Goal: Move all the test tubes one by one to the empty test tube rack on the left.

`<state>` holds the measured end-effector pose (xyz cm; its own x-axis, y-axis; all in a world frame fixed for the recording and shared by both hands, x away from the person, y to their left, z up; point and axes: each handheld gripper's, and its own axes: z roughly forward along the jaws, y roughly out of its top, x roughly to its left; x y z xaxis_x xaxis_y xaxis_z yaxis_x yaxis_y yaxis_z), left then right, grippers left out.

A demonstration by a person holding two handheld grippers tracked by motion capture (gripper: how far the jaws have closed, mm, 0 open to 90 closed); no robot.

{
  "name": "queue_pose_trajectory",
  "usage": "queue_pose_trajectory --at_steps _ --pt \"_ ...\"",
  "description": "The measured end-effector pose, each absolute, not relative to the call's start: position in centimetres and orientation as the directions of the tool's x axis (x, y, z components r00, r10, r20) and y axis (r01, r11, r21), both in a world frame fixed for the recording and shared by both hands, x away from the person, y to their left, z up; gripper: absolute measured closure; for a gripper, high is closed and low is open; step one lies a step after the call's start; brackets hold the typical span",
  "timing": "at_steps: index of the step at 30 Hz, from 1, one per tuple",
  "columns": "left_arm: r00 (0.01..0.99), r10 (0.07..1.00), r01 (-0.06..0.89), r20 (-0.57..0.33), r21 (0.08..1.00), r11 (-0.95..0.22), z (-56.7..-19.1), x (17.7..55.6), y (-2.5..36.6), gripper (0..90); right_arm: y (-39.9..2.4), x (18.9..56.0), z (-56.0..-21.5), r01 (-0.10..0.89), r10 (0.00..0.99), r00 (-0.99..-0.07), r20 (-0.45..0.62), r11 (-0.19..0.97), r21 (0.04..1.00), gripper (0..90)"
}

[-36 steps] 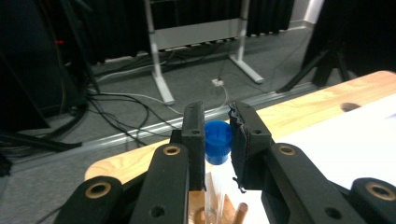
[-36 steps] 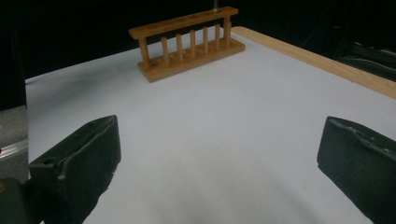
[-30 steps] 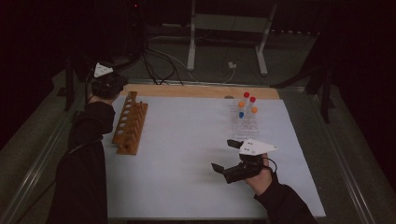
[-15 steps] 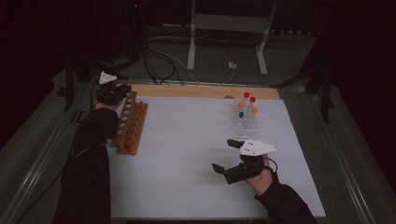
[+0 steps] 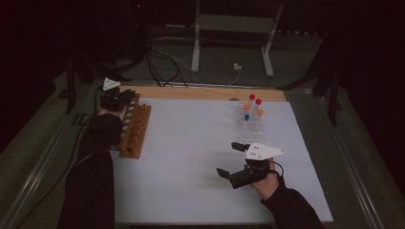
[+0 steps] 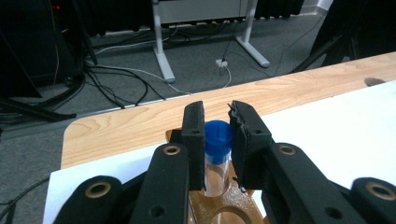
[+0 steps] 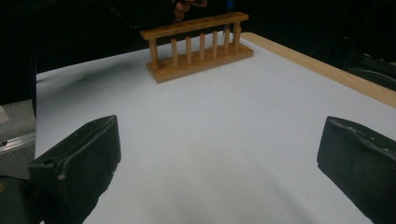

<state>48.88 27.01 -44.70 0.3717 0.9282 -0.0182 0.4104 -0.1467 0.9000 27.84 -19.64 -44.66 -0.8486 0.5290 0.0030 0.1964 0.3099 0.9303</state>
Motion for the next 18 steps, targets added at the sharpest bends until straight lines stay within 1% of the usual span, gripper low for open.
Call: queue_pose_trajectory --at_steps 9,12,14,18 --pt "0.364 0.931 0.413 -0.009 0.898 -0.153 -44.62 48.73 27.0 77.6 -19.7 27.82 -44.55 0.189 0.523 -0.853 0.004 0.303 0.934 0.0" --pt "0.373 0.928 0.418 -0.026 0.897 -0.143 -44.61 48.78 27.1 77.3 -19.72 27.8 -44.46 0.18 0.514 -0.858 0.002 0.297 0.938 0.0" --pt "0.368 0.93 0.414 -0.012 0.898 -0.152 -44.62 48.72 27.09 76.9 -19.69 27.8 -44.42 0.178 0.511 -0.859 -0.002 0.304 0.936 0.0" --pt "0.367 0.93 0.42 -0.024 0.896 -0.143 -44.6 48.65 27.22 76.4 -19.74 27.8 -44.38 0.177 0.515 -0.857 -0.004 0.303 0.936 0.0"
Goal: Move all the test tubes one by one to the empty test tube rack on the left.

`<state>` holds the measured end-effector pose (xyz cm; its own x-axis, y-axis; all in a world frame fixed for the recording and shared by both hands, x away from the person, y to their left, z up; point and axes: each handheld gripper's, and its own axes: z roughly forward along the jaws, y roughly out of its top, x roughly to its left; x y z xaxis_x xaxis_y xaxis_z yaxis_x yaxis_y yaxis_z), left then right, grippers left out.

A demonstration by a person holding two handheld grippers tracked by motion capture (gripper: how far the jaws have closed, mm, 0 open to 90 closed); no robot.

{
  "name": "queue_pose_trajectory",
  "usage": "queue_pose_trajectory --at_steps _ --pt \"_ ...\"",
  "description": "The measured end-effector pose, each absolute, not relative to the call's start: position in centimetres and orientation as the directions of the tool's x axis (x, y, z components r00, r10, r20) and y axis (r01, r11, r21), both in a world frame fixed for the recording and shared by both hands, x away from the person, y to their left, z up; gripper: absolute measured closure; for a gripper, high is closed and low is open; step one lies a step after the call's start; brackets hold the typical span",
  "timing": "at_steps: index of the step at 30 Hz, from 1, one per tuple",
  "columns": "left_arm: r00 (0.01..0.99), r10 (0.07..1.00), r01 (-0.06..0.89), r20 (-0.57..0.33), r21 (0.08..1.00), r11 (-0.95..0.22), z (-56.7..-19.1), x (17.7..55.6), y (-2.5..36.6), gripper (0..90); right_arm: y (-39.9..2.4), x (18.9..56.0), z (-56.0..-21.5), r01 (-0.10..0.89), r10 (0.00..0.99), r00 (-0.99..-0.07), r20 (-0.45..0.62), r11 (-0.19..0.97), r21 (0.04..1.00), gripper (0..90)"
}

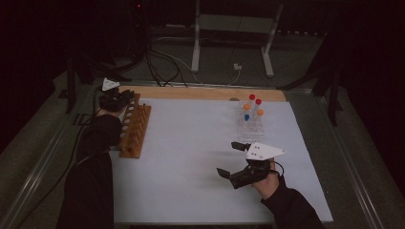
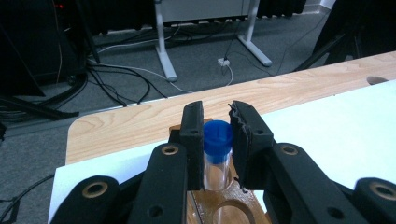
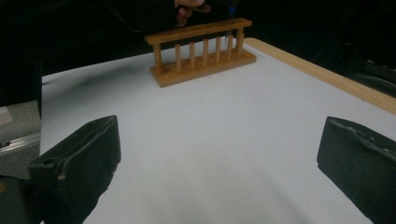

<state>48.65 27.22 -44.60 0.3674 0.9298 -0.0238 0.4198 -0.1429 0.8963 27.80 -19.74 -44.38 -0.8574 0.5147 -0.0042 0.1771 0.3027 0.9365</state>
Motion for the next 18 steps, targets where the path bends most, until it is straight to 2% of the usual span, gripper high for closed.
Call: queue_pose_trajectory --at_steps 5,18 --pt "0.37 0.929 0.424 -0.022 0.894 -0.147 -44.5 48.5 27.2 75.1 -19.7 27.8 -44.3 0.173 0.516 -0.857 -0.01 0.306 0.936 0.0" --pt "0.467 0.88 0.408 -0.083 0.903 -0.132 -41.6 46.3 26.5 21.2 -20.4 28.0 -43.3 0.204 0.545 -0.838 0.034 0.255 0.945 0.0"
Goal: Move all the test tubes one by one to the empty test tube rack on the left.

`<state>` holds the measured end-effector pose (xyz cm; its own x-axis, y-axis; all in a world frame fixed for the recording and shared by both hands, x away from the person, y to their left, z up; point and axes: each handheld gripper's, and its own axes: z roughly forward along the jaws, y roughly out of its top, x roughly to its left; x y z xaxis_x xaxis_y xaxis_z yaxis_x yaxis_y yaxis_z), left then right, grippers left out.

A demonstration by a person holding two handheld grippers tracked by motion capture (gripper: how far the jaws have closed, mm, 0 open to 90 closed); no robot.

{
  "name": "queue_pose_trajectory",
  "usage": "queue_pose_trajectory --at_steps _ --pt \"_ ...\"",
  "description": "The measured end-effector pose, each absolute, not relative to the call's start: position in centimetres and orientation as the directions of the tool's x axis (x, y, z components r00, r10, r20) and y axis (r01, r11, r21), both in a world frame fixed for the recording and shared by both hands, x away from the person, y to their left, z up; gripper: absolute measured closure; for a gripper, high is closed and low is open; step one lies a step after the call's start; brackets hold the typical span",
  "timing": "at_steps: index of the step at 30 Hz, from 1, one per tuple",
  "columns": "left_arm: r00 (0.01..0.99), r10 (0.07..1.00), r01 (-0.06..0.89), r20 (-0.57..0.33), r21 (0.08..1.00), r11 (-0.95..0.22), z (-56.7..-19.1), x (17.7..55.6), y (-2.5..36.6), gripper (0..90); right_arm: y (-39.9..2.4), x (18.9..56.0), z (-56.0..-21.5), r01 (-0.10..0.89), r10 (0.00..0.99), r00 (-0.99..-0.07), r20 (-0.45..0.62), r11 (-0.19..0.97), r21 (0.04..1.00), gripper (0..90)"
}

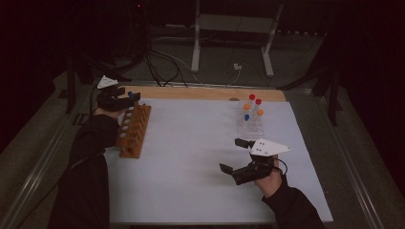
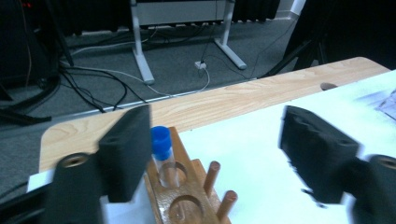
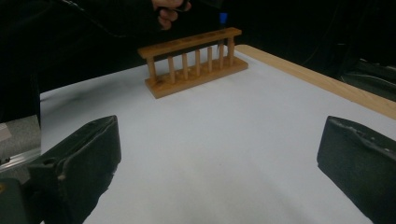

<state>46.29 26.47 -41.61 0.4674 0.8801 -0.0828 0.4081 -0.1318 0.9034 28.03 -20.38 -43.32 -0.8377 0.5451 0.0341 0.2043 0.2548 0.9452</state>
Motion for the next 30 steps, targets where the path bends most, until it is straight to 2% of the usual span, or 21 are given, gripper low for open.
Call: queue_pose_trajectory --at_steps 3,5,9,18,27,30 --pt "0.51 0.855 0.402 -0.094 0.905 -0.14 -41.0 45.2 25.7 14.6 -20.4 28.1 -42.9 0.203 0.556 -0.831 0.023 0.264 0.943 0.0" --pt "0.538 0.837 0.399 -0.098 0.905 -0.15 -40.7 44.4 25.1 7.1 -20.5 28.2 -42.4 0.202 0.566 -0.824 0.015 0.27 0.941 0.0" --pt "0.598 0.795 0.377 -0.1 0.911 -0.168 -40.6 42.4 23.6 2.3 -21.1 28.6 -41.4 0.197 0.587 -0.81 0.009 0.257 0.946 0.0" --pt "0.701 0.707 0.332 -0.096 0.921 -0.204 -41.2 37.8 21.3 1.9 -22.6 30.3 -40.3 0.23 0.667 -0.745 0.008 0.246 0.942 0.0" --pt "0.778 0.62 0.309 -0.104 0.922 -0.233 -42.6 34.1 19.3 2.0 -23.7 32.9 -42.0 0.309 0.725 -0.687 0.041 0.24 0.92 0.0" --pt "0.798 0.592 0.305 -0.109 0.922 -0.24 -43.1 33.0 18.7 2.0 -24.1 33.6 -42.5 0.32 0.742 -0.669 0.04 0.24 0.916 3.4"
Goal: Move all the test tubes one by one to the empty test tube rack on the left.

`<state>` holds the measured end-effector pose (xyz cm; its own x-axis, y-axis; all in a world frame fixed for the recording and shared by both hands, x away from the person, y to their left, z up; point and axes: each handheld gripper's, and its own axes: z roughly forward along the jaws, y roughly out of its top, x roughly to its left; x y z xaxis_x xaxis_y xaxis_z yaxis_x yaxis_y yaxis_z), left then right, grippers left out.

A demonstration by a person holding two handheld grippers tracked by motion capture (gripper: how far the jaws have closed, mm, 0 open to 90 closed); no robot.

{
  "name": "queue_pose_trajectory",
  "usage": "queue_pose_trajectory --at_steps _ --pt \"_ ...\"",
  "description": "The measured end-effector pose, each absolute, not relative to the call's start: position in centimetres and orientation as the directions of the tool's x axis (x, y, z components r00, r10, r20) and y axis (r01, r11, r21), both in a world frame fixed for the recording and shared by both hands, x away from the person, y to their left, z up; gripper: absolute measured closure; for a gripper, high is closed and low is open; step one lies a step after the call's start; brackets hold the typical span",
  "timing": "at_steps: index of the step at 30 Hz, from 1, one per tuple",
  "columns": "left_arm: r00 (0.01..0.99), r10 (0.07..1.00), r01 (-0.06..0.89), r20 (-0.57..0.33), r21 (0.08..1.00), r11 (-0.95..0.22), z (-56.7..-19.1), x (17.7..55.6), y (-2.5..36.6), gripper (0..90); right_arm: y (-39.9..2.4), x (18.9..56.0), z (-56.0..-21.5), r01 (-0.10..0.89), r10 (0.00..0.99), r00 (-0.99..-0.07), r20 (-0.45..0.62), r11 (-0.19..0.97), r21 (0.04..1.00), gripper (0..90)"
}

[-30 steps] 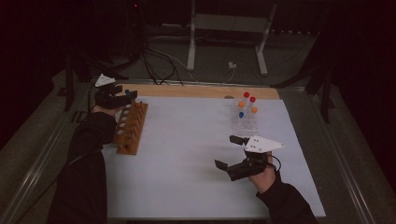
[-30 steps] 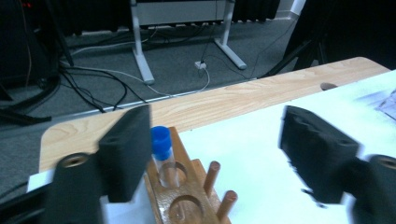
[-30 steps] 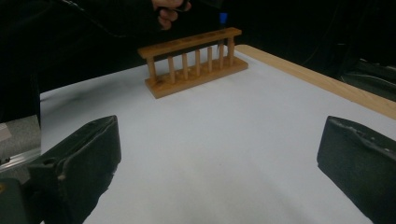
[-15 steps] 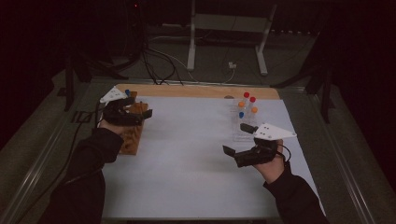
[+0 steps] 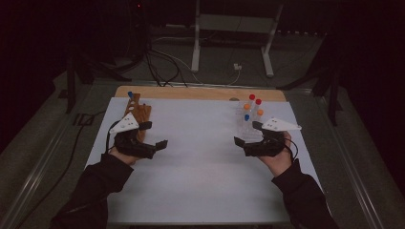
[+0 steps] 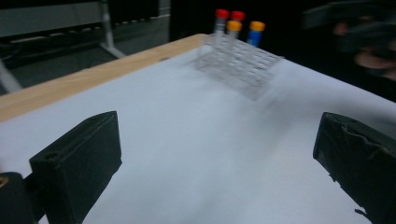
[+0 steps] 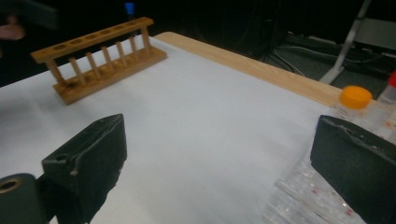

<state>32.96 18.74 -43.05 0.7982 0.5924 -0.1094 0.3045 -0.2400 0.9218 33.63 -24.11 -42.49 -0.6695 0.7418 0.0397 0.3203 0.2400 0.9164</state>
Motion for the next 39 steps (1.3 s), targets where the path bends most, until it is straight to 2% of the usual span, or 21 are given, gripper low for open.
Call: queue_pose_trajectory --at_steps 7,14,28,39 --pt "0.828 0.549 0.301 -0.112 0.916 -0.266 -44.5 30.9 17.7 2.0 -25.1 35.3 -43.3 0.361 0.79 -0.613 0.038 0.236 0.902 8.2" --pt "0.843 0.526 0.302 -0.114 0.909 -0.286 -45.3 30.0 16.9 2.0 -25.7 36.7 -44.3 0.41 0.823 -0.565 0.049 0.229 0.883 16.8" --pt "0.85 0.514 0.297 -0.112 0.908 -0.294 -45.6 29.8 16.6 2.0 -25.4 38.5 -45.4 0.497 0.881 -0.472 0.043 0.226 0.838 40.7" --pt "0.85 0.515 0.299 -0.11 0.906 -0.299 -45.7 29.8 16.6 2.0 -24.8 40.0 -45.7 0.524 0.897 -0.442 0.025 0.236 0.818 58.5"
